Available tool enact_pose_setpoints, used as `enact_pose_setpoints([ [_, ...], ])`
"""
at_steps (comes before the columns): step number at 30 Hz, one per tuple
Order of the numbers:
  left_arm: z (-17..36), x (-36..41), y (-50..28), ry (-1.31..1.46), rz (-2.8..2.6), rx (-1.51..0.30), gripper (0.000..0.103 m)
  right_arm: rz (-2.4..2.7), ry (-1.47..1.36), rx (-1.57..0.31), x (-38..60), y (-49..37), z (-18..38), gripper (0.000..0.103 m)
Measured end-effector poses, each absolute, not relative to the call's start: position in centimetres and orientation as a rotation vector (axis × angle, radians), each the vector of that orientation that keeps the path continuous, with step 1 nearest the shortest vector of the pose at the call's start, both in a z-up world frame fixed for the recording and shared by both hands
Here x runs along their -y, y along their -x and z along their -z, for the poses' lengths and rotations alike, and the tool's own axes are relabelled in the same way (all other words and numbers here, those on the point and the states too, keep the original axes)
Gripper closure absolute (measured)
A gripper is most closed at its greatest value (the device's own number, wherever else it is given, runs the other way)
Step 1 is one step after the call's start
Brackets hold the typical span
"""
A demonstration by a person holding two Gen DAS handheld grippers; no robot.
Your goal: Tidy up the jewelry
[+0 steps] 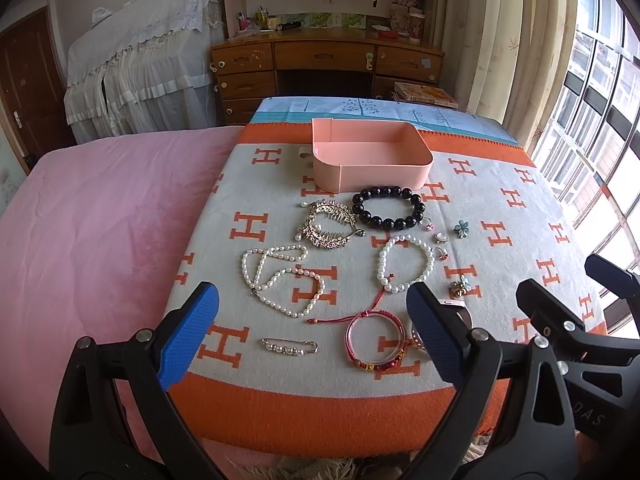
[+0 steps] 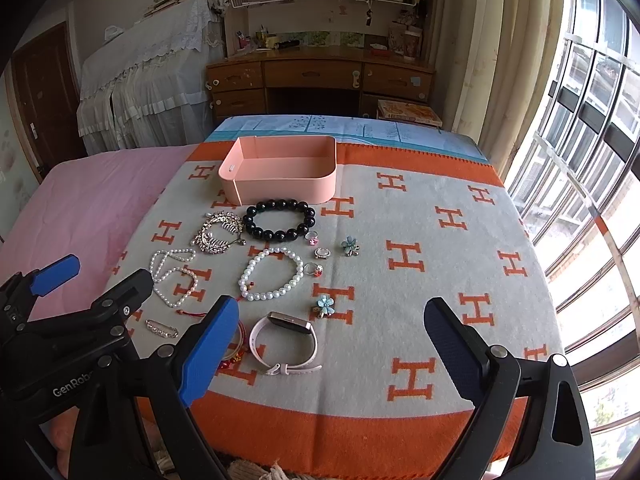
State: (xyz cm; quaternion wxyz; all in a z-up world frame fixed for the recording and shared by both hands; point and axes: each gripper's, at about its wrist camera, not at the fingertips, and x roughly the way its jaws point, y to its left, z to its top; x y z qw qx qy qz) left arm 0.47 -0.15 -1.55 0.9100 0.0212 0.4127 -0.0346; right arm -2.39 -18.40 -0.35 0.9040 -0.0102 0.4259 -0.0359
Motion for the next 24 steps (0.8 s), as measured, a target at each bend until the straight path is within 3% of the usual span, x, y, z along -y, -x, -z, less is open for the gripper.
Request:
enact_pose_setpoints([
  [24,-1.9,-2.0,5.7,0.003,0.122,-0.770,0.008,0.112,0.021,-0.802,17.1,8.4,-3.5,0.008],
])
